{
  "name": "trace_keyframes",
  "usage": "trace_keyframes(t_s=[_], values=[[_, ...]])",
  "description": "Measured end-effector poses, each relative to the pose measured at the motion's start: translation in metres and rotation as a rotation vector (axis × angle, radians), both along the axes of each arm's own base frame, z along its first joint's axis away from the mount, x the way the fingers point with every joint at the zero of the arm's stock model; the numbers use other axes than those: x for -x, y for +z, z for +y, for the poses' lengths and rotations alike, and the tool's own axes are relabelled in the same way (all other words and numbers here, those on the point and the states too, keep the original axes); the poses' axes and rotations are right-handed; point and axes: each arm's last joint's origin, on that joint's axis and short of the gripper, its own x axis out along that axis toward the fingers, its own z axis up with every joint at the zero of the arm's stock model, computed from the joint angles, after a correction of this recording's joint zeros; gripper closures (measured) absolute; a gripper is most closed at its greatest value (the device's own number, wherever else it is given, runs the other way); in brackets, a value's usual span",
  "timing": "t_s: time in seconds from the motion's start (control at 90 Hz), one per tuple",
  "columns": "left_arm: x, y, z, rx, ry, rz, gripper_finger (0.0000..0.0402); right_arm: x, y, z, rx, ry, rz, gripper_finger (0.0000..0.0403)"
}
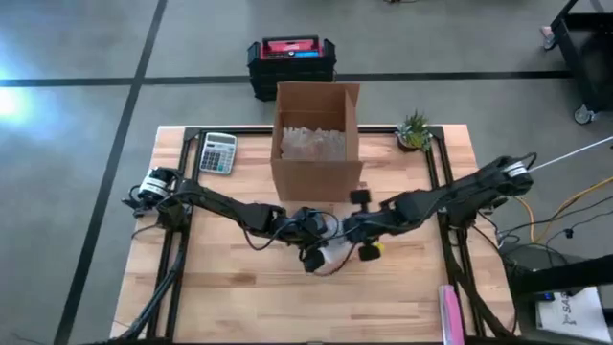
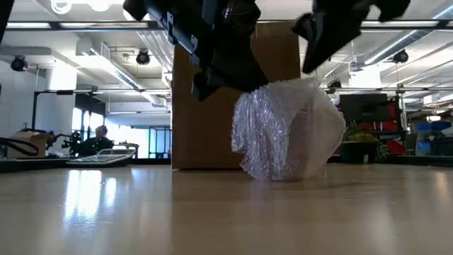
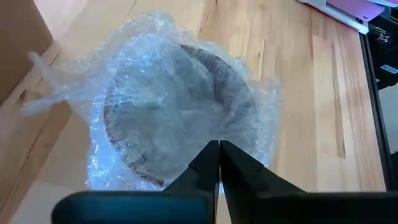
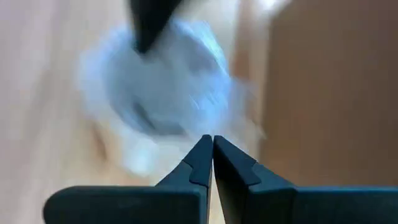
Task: Wrap mug
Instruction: Wrap the purple mug with bubble wrap
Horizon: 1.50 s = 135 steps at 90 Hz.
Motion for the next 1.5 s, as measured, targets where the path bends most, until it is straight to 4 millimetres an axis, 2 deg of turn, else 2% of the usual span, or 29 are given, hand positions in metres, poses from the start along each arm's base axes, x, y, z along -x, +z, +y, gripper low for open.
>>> trace_keyframes(t_s=[0.111,0.278,0.378,0.578,0.733,0.889,1.089,1.289,1.389,1.5], values=[[0.0,0.001,0.0,0.0,0.001,-0.002,0.0402,0.01,-0.023,-0.007,-0.017,-0.04,-0.026,0.0403],[0.0,0.0,0.0,0.007,0.008,-0.003,0.0402,0.01,-0.05,-0.008,-0.047,-0.024,-0.114,0.0403],[0.0,0.0,0.0,0.011,0.01,-0.003,0.0402,0.009,-0.051,-0.002,-0.065,-0.007,-0.125,0.0403],[0.0,0.0,0.0,0.014,0.013,-0.001,0.0402,0.003,-0.03,0.008,-0.089,0.042,-0.205,0.0403],[-0.001,0.001,0.0,0.014,0.017,-0.014,0.0402,-0.002,-0.052,0.01,-0.114,0.042,-0.169,0.0403],[-0.004,0.006,0.003,0.015,0.023,-0.028,0.0402,-0.008,-0.063,0.015,-0.119,0.038,-0.163,0.0403],[-0.012,0.009,0.018,-0.022,0.035,-0.069,0.0402,-0.01,-0.063,0.016,-0.132,0.045,-0.173,0.0403],[-0.023,-0.02,0.026,0.013,0.007,-0.006,0.0401,-0.01,-0.063,0.017,-0.139,0.045,-0.176,0.0403],[-0.026,-0.032,0.025,0.013,0.011,0.022,0.0401,-0.01,-0.054,0.017,-0.139,0.057,-0.165,0.0403],[-0.026,-0.038,0.024,0.019,0.017,0.045,0.0401,-0.01,-0.027,0.018,-0.128,0.078,-0.124,0.0403]])
